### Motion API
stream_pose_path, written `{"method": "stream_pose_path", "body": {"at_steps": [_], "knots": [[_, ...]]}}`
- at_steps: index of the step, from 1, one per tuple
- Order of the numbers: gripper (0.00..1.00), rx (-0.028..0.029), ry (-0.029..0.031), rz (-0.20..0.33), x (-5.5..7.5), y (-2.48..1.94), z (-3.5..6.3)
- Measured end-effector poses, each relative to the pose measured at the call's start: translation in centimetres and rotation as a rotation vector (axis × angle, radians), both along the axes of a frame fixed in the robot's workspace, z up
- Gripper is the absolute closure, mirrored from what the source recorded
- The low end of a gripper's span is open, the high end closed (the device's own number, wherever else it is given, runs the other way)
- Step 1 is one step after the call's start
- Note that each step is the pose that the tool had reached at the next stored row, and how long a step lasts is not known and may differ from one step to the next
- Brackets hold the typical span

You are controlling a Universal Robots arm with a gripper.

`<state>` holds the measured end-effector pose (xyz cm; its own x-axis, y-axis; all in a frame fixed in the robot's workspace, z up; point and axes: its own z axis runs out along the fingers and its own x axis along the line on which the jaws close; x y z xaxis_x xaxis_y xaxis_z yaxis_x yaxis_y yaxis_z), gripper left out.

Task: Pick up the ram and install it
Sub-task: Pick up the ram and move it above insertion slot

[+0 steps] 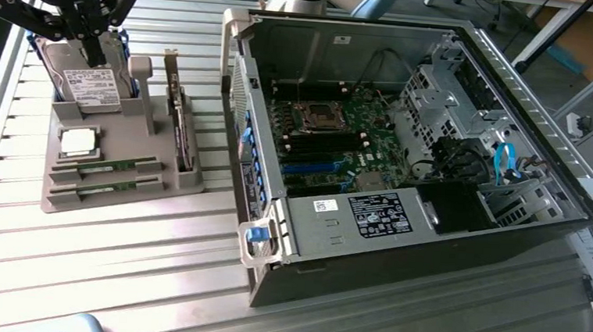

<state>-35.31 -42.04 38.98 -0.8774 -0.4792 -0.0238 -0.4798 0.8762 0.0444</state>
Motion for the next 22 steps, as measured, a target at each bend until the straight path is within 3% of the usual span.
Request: {"method": "stream_pose_path", "body": {"at_steps": [22], "knots": [[0.89, 0.0, -0.0001, 0.321, 0.01, 0.0, 0.0]]}}
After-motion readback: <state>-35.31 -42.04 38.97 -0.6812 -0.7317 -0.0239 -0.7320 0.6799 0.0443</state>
